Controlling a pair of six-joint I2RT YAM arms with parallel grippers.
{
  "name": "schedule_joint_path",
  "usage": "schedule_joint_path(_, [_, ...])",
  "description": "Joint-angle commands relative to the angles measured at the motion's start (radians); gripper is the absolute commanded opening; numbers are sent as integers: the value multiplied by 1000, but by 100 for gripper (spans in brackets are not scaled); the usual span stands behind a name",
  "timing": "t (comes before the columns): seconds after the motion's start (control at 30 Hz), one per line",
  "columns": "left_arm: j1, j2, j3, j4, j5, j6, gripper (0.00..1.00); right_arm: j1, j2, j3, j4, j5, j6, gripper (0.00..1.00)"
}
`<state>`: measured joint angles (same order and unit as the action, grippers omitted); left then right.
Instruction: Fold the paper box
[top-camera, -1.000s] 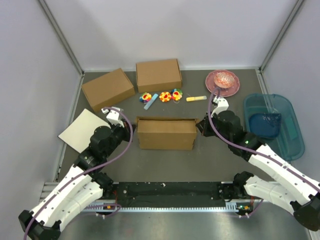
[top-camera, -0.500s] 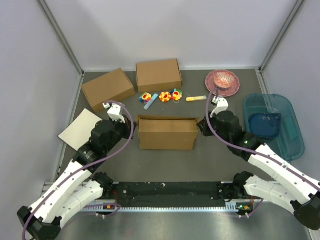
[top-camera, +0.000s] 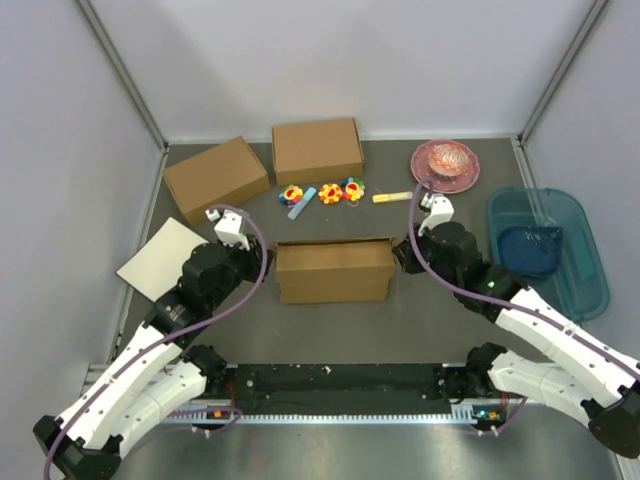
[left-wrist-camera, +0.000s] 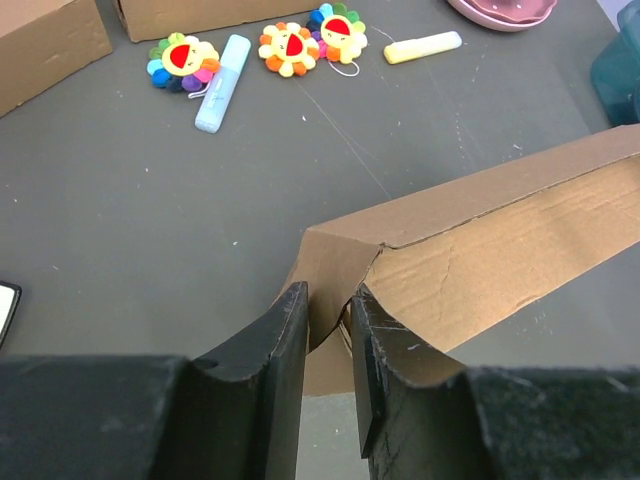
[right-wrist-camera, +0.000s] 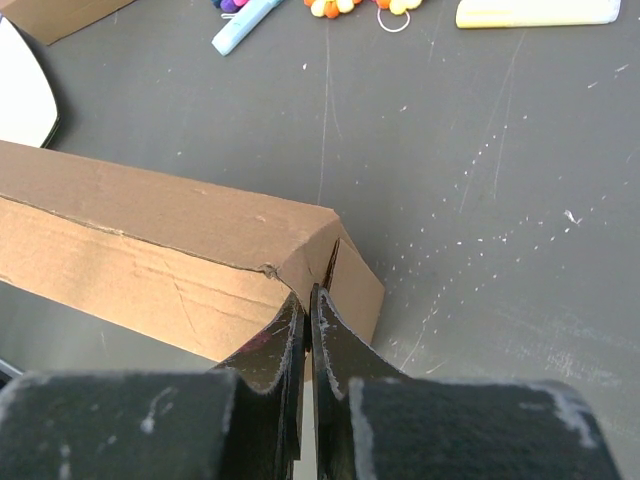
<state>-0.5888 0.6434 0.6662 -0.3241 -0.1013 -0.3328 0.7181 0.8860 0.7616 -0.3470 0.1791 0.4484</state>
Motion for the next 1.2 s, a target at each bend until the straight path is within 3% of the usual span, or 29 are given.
schedule_joint_path(0.0, [-3, -16, -8, 0, -28, 32, 29, 12, 22, 1, -149, -4, -17, 0])
schedule_joint_path(0.5, [-3, -16, -17, -56, -80, 94, 33, 15, 25, 1, -150, -4, -19, 0])
schedule_joint_path(0.6, [-3, -13, -16, -50, -74, 98, 26, 15, 24, 2, -152, -3, -19, 0])
schedule_joint_path(0.8, [-3, -13, -8, -43, -57, 100, 0, 15, 25, 4, -150, -4, -19, 0])
schedule_joint_path(1.17, [-3, 4, 84, -78, -32, 20, 0, 23, 33, -8, -155, 17, -33, 0])
